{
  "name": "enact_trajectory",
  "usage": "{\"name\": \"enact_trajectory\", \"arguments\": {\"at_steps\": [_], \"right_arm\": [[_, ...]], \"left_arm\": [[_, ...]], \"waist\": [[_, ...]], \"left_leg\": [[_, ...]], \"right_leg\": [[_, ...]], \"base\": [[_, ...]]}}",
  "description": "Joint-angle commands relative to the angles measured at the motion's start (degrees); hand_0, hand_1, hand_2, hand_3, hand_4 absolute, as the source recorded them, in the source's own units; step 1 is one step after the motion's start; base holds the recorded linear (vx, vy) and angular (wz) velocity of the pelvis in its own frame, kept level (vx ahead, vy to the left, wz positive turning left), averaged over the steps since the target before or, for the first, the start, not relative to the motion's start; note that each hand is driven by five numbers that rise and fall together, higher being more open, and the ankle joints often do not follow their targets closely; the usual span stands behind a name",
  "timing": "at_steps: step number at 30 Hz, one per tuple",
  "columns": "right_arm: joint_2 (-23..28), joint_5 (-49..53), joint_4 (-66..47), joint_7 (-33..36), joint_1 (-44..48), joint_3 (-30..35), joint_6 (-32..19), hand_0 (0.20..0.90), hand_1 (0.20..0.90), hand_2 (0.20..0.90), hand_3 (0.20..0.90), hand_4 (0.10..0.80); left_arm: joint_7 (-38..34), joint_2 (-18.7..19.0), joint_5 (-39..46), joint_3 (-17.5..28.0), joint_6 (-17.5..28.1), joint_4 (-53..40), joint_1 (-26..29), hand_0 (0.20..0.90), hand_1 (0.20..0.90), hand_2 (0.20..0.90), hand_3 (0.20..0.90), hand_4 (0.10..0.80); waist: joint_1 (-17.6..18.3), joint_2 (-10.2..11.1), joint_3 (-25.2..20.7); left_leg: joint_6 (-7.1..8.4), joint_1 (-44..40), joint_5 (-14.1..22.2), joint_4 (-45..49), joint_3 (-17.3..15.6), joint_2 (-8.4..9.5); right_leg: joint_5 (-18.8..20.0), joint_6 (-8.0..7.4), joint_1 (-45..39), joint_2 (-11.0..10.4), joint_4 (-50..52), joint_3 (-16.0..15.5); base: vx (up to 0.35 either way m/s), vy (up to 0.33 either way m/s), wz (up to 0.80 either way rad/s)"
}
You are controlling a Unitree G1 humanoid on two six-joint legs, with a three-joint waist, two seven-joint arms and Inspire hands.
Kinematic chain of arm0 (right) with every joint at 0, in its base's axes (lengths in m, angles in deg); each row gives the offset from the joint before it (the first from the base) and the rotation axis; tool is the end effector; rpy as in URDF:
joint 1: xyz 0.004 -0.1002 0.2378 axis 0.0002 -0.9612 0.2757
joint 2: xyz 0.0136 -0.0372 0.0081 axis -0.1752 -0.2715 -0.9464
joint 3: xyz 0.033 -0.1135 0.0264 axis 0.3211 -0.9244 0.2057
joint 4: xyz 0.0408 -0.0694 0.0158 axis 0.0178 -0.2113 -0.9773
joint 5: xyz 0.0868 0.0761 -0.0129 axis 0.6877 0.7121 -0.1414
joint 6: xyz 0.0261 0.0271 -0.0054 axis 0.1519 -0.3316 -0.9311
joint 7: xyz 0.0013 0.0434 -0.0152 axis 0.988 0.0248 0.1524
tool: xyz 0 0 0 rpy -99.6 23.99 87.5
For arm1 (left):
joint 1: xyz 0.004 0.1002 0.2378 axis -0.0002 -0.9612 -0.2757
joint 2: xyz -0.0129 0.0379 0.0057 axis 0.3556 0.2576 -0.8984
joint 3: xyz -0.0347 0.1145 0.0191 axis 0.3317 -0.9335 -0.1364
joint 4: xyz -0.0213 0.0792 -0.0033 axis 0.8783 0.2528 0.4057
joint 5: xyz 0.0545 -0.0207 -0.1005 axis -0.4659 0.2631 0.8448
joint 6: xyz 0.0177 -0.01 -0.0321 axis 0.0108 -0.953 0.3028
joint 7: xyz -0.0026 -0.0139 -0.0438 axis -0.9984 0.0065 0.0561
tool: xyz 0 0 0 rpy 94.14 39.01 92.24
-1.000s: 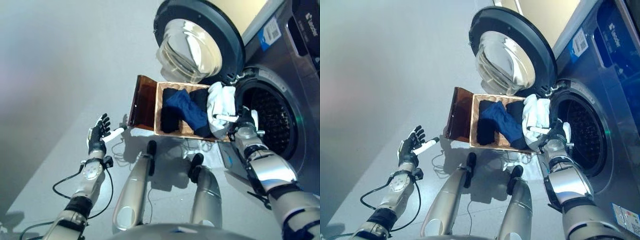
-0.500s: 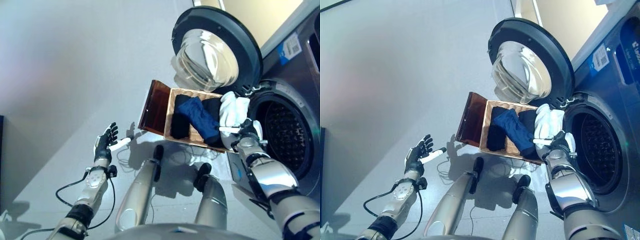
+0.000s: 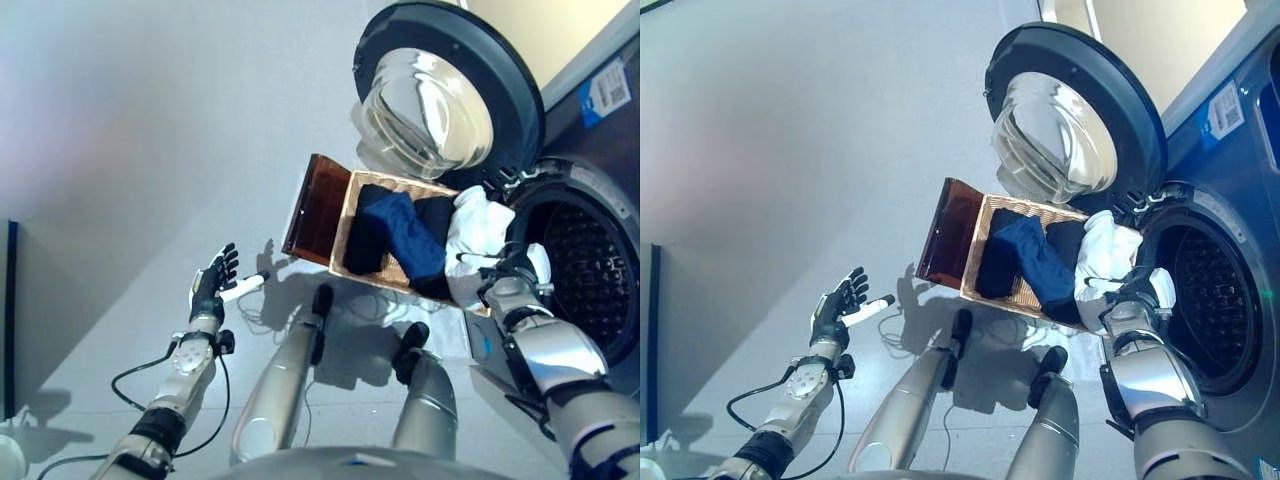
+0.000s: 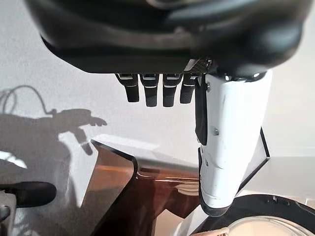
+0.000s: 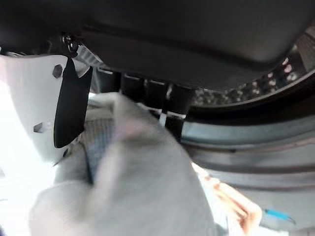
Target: Pick up the clothes and place them into the washing machine
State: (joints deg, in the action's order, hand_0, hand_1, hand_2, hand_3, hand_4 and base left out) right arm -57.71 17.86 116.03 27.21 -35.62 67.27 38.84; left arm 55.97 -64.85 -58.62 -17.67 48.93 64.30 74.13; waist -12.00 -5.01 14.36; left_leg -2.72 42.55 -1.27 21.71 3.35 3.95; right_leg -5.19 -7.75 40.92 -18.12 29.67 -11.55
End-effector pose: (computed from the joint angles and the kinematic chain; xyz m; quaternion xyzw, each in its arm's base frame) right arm 0.2962 -0.3072 0.0080 -0.2680 0.2831 -0.3105 0.8669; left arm 0.2070 0.2018 -0.0529 0.0184 0.1257 0.0646 0.9898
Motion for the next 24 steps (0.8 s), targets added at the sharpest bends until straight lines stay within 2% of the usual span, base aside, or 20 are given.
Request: {"name": "enact_trajectory", "arguments": {"at_steps": [1, 4, 5, 13, 19, 22, 23, 24], "right_arm": [[8.2, 0.2, -2.7, 1.9, -1.6, -0.5, -0.8, 0.2, 0.2, 0.2, 0.2, 0.3], [8.6, 1.4, -3.7, 1.4, -3.7, 0.8, -1.3, 0.2, 0.2, 0.2, 0.2, 0.3], [9.0, 2.1, -4.0, 0.9, -5.1, 1.7, -1.5, 0.2, 0.2, 0.2, 0.2, 0.3], [8.5, 5.2, -5.3, -0.2, -8.6, 4.9, -2.7, 0.2, 0.2, 0.2, 0.2, 0.3], [1.0, 21.9, -13.3, -2.9, -13.9, 11.5, -9.1, 0.2, 0.2, 0.2, 0.2, 0.3], [-5.3, 31.9, -20.1, -5.4, -16.9, 13.0, -12.7, 0.2, 0.2, 0.2, 0.2, 0.3], [-5.3, 31.9, -20.3, -5.4, -16.9, 13.0, -12.6, 0.2, 0.2, 0.2, 0.2, 0.3], [-7.6, 34.8, -23.4, -6.5, -18.5, 12.8, -13.8, 0.2, 0.2, 0.2, 0.2, 0.3]], "left_arm": [[-0.6, 2.5, -1.1, 4.2, 4.9, -5.8, -0.8, 0.9, 0.9, 0.9, 0.9, 0.8], [0.3, 2.2, -1.0, 4.9, 4.7, -4.4, -2.0, 0.9, 0.9, 0.9, 0.9, 0.8], [0.8, 2.0, -1.5, 5.0, 4.4, -2.9, -2.5, 0.9, 0.9, 0.9, 0.9, 0.8], [1.6, 1.4, -3.0, 5.5, 3.3, 1.4, -4.4, 0.9, 0.9, 0.9, 0.9, 0.8], [0.8, -0.2, -4.2, 7.5, 2.1, 9.2, -5.2, 0.9, 0.9, 0.9, 0.9, 0.8], [-0.4, -0.8, -4.5, 8.8, 1.8, 12.4, -4.5, 0.9, 0.9, 0.9, 0.9, 0.8], [-0.4, -0.7, -4.5, 8.8, 1.8, 12.4, -4.4, 0.9, 0.9, 0.9, 0.9, 0.8], [-0.7, -1.0, -4.3, 9.2, 1.7, 13.1, -4.1, 0.9, 0.9, 0.9, 0.9, 0.8]], "waist": [[-0.3, -1.8, 0.8], [-0.1, -1.2, -0.3], [0.2, -0.7, -0.8], [0.8, 0.9, -3.3], [3.0, 3.2, -5.8], [4.8, 4.1, -5.8], [4.8, 4.2, -5.9], [5.4, 4.3, -5.8]], "left_leg": [[4.77, -2.4, 7.7, 0.7, -2.1, 0.55], [4.64, -6.4, 5.9, -4.2, -2.3, 1.14], [4.48, -7.9, 3.1, -6.7, -2.8, 1.59], [4.66, -13.9, 1.7, -11.9, -2.6, 1.86], [4.76, -19.6, 1.6, -14.3, -2.9, 0.37], [4.8, -21.1, 1.3, -15.4, -3.6, -0.11], [4.74, -20.9, 1.0, -15.5, -3.6, 0.01], [4.75, -21.0, 0.9, -15.7, -3.7, -0.06]], "right_leg": [[4.4, -0.72, -9.7, 0.4, -13.7, 0.8], [6.9, -1.63, -13.7, 0.1, -18.5, 0.4], [9.8, -1.88, -15.7, -0.6, -21.5, -0.5], [12.7, -3.04, -21.7, -1.7, -27.1, -2.0], [14.6, -3.8, -26.7, -1.1, -31.3, -1.4], [14.7, -3.61, -27.0, -0.7, -31.9, -0.4], [15.0, -3.62, -26.9, -0.8, -32.0, -0.4], [15.0, -3.58, -26.7, -0.7, -32.0, -0.2]], "base": [[0.027, 0.023, -0.09], [0.007, 0.021, -0.13], [-0.03, 0.024, -0.18], [0.026, -0.02, -0.05], [0.071, -0.03, 0.01], [-0.01, -0.013, -0.22], [-0.047, 0.001, -0.2], [-0.059, 0.007, -0.18]]}}
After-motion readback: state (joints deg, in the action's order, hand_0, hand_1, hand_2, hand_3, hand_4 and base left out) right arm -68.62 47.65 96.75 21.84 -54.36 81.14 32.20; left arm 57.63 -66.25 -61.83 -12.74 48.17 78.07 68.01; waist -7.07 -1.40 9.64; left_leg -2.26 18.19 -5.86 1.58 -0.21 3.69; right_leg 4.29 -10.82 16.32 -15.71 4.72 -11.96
